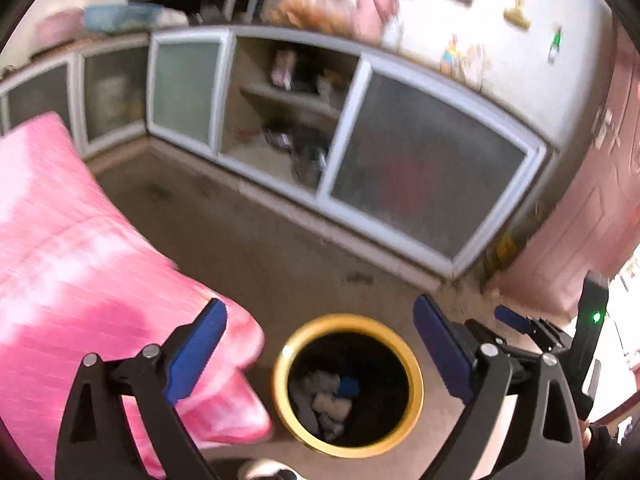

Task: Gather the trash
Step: 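Swing both open tools back toward the bed, then grasp the white plastic bag with the left tool while the right tool grasps the snack bags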

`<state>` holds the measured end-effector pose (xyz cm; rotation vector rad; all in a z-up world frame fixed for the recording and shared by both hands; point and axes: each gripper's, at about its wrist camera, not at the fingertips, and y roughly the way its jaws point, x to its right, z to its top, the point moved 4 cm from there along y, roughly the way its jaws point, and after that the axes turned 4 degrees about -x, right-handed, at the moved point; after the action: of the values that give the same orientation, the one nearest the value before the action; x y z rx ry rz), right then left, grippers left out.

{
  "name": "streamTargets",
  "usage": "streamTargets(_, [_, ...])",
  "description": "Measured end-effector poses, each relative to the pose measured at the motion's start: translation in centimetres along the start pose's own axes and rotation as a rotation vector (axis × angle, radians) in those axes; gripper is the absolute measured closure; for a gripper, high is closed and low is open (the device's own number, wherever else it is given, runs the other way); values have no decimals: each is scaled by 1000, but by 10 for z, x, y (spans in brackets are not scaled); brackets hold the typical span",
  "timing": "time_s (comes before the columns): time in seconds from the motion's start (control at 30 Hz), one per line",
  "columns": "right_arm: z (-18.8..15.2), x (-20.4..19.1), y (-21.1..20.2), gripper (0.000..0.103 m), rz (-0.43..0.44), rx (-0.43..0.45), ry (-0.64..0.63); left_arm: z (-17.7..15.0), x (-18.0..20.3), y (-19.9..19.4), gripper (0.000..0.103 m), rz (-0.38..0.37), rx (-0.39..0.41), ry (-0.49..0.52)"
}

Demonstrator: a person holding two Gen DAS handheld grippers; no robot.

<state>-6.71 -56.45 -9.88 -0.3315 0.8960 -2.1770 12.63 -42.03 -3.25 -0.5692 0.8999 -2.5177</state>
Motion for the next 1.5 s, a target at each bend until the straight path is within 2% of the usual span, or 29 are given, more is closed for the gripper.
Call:
streamTargets(0.03, [6, -9, -8, 35, 6, 36, -20, 3, -6, -17, 8, 15, 41, 2])
streamTargets(0.17, [30, -66, -45, 28, 52, 219, -128, 9, -40, -98, 8, 158, 225, 31])
streamTargets(0.23, [38, -104, -58, 24, 112, 280, -191, 5, -58, -135, 8, 241, 287, 33])
streamTargets(0.33, [45, -158, -71, 22, 213, 316, -279, -10, -99, -194, 8, 380, 355, -11])
streamTargets(0.43, [52, -226, -86, 12, 366, 358, -348, -29, -142, -244, 8, 516, 385, -67])
streamTargets(0.53, [53, -285, -100, 11, 443, 406, -426, -48, -180, -286, 8, 652, 408, -118])
streamTargets(0.6, [54, -329, -108, 10, 495, 441, -496, -66, -211, -314, 8, 757, 398, -169])
streamTargets(0.7, [52, -379, -116, 9, 552, 461, -564, -86, -253, -339, 8, 835, 343, -246])
streamTargets(0.9, [47, -451, -116, 9, 654, 398, -652, -108, -318, -352, 8, 855, 225, -340])
streamTargets(1.07, [45, -486, -112, 10, 717, 327, -667, -110, -370, -345, 8, 808, 165, -402])
streamTargets(1.17, [46, -504, -106, 10, 744, 297, -662, -101, -390, -333, 8, 770, 129, -430])
streamTargets(1.3, [42, -528, -101, 10, 778, 266, -690, -95, -412, -318, 8, 758, 100, -452])
streamTargets(1.4, [36, -543, -96, 10, 779, 257, -733, -93, -419, -306, 8, 735, 80, -459])
streamTargets(1.5, [33, -553, -87, 10, 767, 247, -770, -90, -427, -294, 8, 749, 46, -450])
